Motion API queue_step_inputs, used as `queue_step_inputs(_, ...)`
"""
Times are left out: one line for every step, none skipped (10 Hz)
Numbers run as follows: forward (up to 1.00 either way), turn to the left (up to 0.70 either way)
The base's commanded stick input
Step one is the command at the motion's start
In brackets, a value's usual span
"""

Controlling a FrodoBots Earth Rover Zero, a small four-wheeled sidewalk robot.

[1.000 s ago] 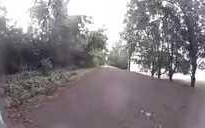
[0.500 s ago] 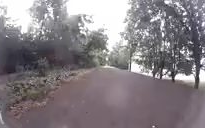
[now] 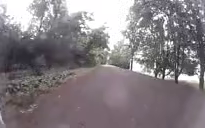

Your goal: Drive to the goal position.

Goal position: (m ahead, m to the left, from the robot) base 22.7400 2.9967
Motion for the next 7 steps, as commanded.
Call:
queue_step_inputs(0.7, 0.0)
queue_step_inputs(0.7, 0.0)
queue_step_inputs(0.7, 0.0)
queue_step_inputs(0.7, 0.0)
queue_step_inputs(0.7, 0.0)
queue_step_inputs(0.7, 0.0)
queue_step_inputs(0.7, 0.0)
